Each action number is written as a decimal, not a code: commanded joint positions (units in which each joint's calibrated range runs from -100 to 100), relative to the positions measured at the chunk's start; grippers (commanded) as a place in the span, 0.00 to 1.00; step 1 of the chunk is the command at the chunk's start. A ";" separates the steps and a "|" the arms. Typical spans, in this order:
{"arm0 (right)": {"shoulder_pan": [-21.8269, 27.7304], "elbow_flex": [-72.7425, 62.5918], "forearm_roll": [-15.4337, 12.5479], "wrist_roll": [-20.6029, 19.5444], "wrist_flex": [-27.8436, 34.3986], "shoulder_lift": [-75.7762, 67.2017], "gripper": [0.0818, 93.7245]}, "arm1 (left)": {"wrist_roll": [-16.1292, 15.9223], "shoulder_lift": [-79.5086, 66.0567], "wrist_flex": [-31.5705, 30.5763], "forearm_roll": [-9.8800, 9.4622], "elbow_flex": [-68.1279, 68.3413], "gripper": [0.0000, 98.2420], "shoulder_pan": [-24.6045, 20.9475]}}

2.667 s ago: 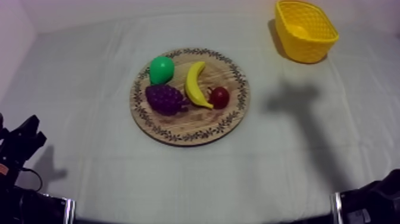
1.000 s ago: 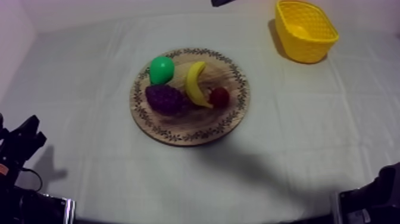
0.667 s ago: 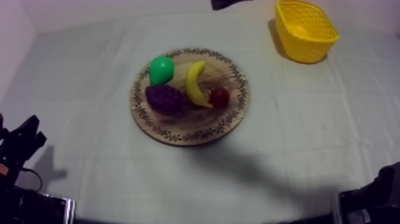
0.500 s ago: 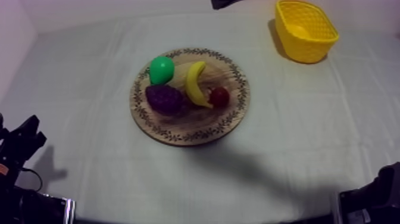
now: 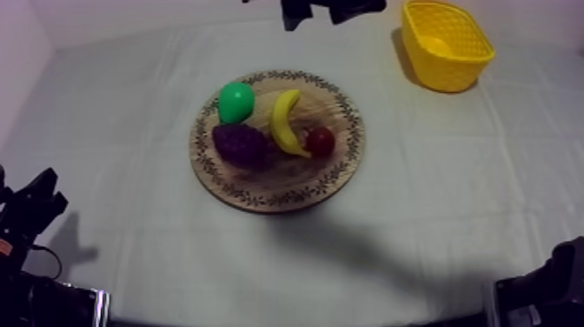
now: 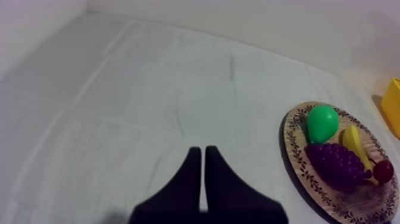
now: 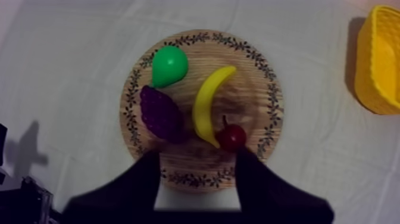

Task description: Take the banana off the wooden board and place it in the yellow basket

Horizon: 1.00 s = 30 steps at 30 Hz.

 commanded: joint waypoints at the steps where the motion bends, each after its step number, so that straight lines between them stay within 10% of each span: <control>1: 0.20 0.25 -0.54 0.51 -0.75 0.07 0.53 | 0.00 0.00 0.03 0.00 -0.04 0.00 -0.01; 30: 4.61 -5.25 -6.01 3.84 -10.17 22.32 0.54 | 0.00 0.00 0.03 0.00 -0.04 0.00 -0.01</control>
